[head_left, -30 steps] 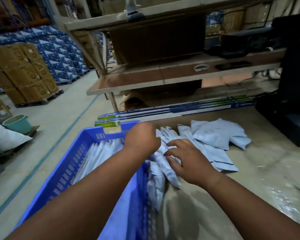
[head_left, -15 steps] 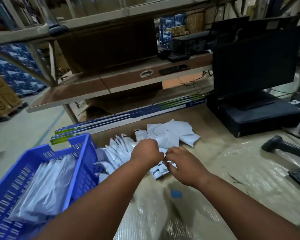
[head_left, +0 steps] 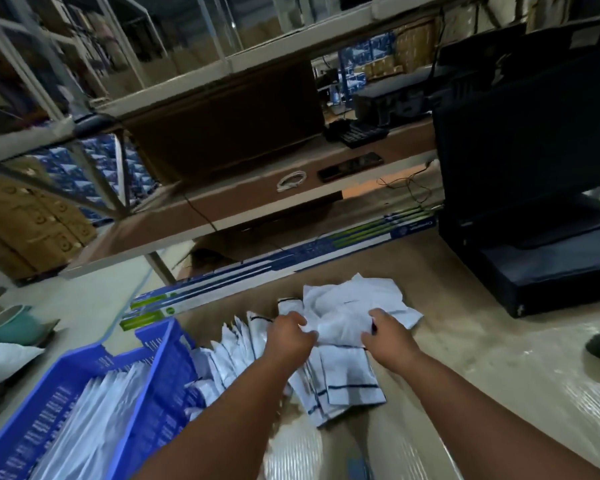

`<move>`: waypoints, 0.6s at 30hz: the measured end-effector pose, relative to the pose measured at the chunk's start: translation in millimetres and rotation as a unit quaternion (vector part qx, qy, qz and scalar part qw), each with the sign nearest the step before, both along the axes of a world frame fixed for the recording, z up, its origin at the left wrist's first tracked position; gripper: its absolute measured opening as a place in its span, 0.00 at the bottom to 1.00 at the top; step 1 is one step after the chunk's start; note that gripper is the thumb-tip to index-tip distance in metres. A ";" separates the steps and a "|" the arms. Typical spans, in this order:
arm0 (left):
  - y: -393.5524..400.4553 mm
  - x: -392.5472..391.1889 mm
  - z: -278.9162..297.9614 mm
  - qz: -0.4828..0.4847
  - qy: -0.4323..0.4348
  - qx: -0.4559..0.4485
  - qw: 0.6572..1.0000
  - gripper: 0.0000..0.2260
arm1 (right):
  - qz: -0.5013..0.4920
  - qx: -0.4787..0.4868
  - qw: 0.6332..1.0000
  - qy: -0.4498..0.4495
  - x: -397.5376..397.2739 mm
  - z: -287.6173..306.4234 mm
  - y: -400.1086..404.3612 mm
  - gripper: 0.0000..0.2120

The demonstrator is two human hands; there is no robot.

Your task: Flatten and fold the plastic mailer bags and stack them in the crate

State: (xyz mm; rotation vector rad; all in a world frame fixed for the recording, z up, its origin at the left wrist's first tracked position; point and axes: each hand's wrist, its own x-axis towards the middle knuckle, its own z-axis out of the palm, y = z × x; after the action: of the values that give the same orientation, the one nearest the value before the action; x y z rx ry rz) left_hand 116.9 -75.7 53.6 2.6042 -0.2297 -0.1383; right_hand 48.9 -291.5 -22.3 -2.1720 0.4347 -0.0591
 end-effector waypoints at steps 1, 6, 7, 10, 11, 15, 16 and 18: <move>-4.5 9.7 -3.8 0.005 0.006 0.001 1.000 0.19 | -0.009 0.019 1.000 0.003 8.8 -4.2 -1.3 0.29; -21.5 33.9 -15.3 0.035 0.031 -0.003 0.999 0.25 | -0.068 0.141 0.987 0.022 29.9 -20.7 0.3 0.16; -22.2 36.7 -16.3 0.051 0.030 -0.017 0.998 0.23 | -0.084 0.171 0.982 0.015 31.6 -24.1 -0.2 0.16; -20.4 38.3 -12.3 0.086 0.067 -0.070 0.992 0.18 | -0.124 0.277 0.952 -0.020 17.0 -11.6 1.0 0.18; -17.7 36.3 -9.8 0.087 0.089 -0.108 0.986 0.15 | -0.112 0.302 0.946 -0.024 7.9 -3.2 0.6 0.15; 2.2 2.5 7.5 0.049 0.141 -0.278 0.949 0.06 | -0.032 0.364 0.928 -0.079 -29.6 11.9 -4.0 0.10; 7.0 -8.1 10.0 0.033 0.138 -0.299 0.944 0.04 | -0.022 0.364 0.926 -0.094 -38.0 12.7 -4.5 0.11; 13.9 -25.9 10.0 0.008 0.112 -0.292 0.950 0.06 | -0.008 0.353 0.930 -0.104 -51.2 14.7 -0.9 0.10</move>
State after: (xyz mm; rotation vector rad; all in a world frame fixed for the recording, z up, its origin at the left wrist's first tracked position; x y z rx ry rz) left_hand 91.0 -61.8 63.6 1.9815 -0.1410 -0.3073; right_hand -2.3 -292.4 -7.6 -1.4334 0.2899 -0.1201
